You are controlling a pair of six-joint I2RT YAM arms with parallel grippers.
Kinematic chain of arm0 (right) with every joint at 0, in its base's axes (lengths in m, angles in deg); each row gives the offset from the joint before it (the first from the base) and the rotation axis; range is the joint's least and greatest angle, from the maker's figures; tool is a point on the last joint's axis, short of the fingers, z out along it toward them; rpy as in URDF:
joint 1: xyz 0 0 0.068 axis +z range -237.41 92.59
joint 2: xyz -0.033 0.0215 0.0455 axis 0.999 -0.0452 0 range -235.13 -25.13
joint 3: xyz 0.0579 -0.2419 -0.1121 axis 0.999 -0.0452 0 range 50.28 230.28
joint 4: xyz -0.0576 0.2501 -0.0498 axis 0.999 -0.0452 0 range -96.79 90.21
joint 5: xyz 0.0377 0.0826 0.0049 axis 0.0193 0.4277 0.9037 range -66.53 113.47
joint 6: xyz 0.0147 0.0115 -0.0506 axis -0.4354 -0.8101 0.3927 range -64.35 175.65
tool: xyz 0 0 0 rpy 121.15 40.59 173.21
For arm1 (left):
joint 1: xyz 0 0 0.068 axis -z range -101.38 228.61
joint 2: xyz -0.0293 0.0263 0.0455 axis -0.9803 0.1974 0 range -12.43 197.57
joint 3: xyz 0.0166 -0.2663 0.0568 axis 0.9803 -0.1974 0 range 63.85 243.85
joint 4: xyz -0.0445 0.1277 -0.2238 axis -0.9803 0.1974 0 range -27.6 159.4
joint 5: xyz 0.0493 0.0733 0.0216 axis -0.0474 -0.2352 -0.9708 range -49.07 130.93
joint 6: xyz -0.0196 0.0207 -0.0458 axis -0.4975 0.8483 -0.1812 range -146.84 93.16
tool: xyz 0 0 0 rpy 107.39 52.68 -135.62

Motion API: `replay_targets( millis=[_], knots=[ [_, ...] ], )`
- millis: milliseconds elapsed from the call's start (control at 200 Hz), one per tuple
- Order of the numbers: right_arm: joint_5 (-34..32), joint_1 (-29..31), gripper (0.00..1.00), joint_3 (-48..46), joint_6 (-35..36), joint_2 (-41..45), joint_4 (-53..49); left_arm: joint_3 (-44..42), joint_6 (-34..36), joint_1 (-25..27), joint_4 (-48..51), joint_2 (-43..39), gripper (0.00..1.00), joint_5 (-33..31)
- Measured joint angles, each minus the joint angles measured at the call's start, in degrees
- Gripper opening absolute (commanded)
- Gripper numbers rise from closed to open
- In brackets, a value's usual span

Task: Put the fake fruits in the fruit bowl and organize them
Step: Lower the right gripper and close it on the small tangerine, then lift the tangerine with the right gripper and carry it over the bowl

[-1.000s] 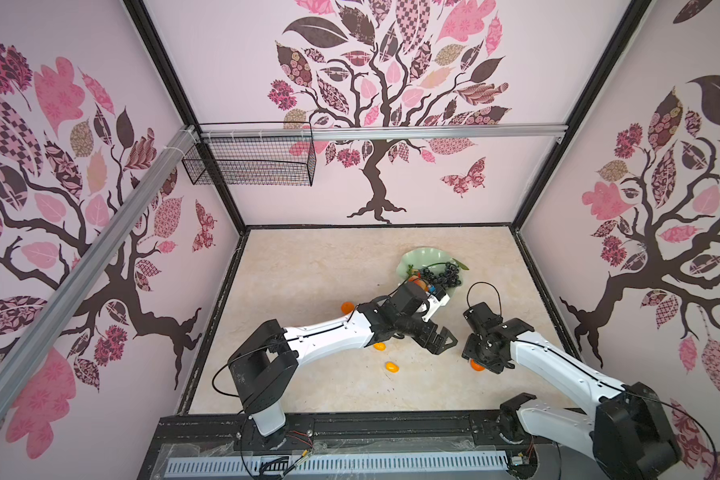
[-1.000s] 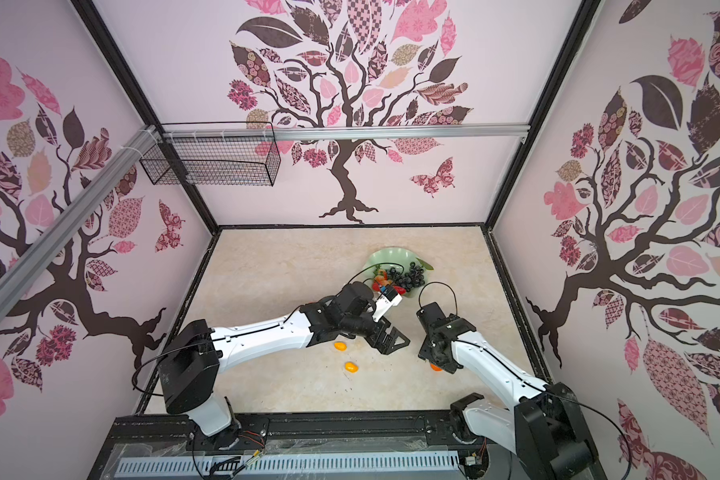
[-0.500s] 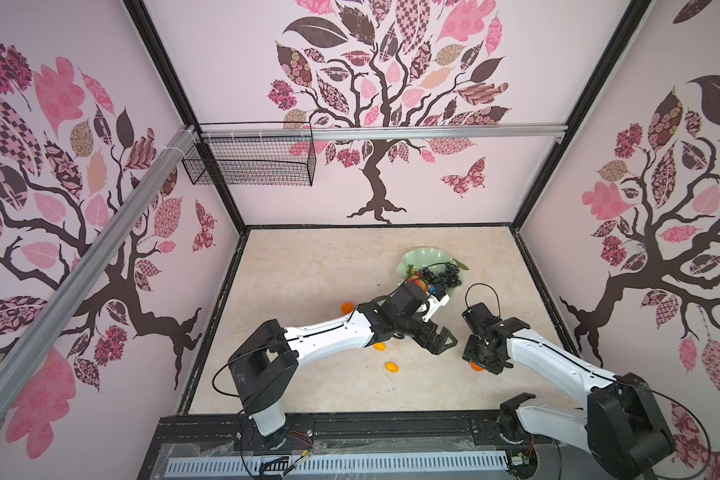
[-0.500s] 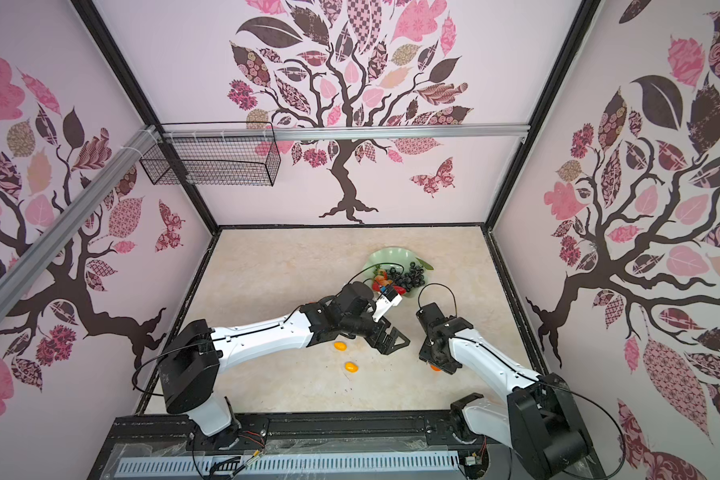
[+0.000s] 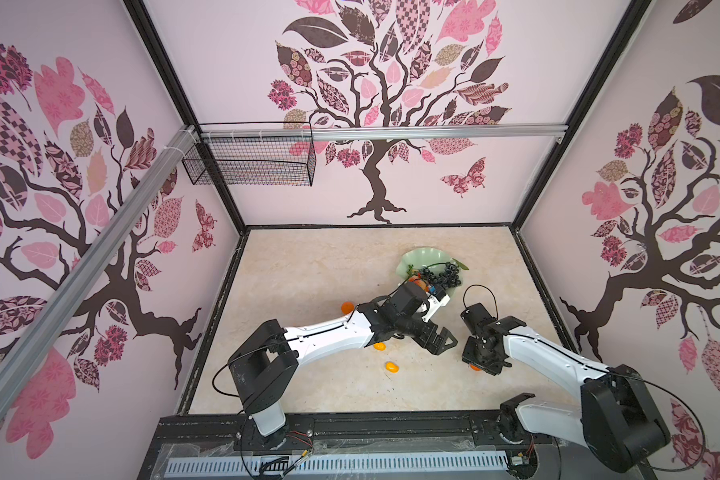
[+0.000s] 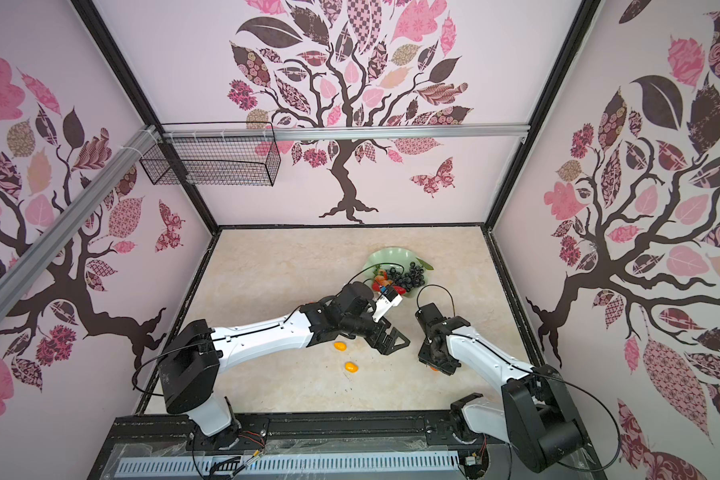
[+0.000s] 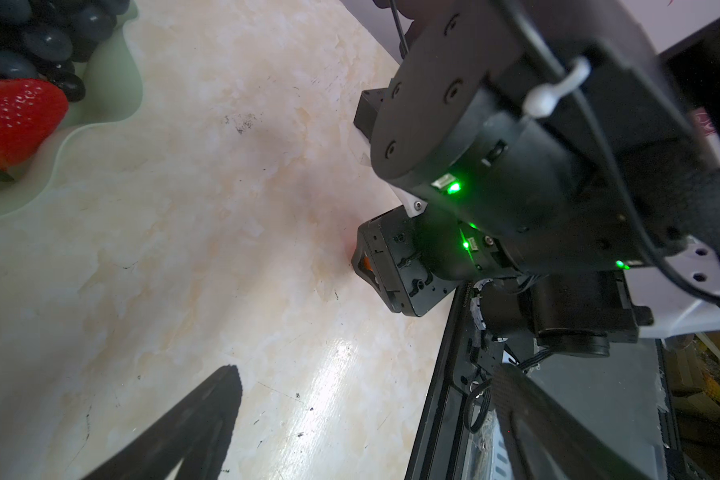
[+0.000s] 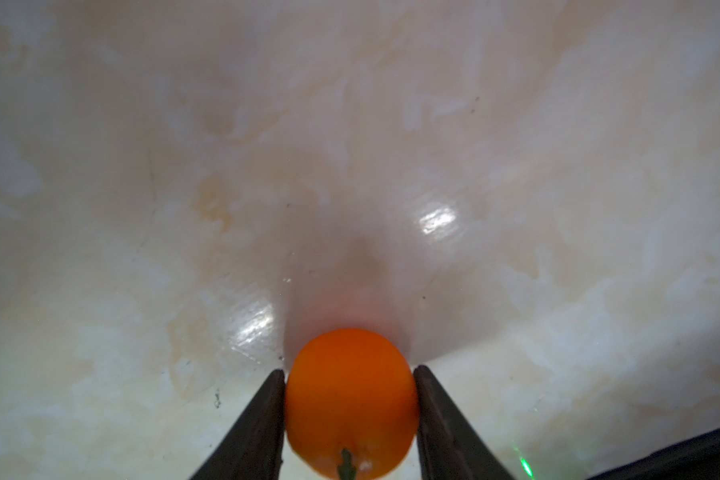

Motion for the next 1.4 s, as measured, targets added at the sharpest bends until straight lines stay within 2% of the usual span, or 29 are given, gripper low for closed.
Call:
replay_targets(
  millis=[415,710,805,1020,1140,1400],
  knots=[
    [0.5,-0.02,0.4,0.0,0.13,0.9,0.04,0.0,0.02,0.0,0.11,0.0,0.98,-0.24],
    [0.59,-0.02,0.32,0.39,-0.94,9.16,0.15,0.0,0.61,-1.14,0.2,-0.83,0.98,-1.05],
    [0.13,-0.02,0.32,2.25,-0.7,11.45,0.31,0.0,0.26,-3.87,-0.61,-1.81,0.98,-0.2],
    [-2.21,-0.02,0.31,12.07,2.56,10.34,1.88,0.0,-2.93,-14.12,-4.0,-2.23,0.98,1.88],
    [-2.54,-0.02,0.31,17.68,5.18,6.73,4.02,0.0,-6.29,-19.1,-6.1,-2.23,0.98,2.27],
    [-0.59,-0.02,0.3,30.12,11.1,-5.79,7.87,0.0,-16.85,-26.47,-13.68,-1.14,0.98,4.76]
  ],
)
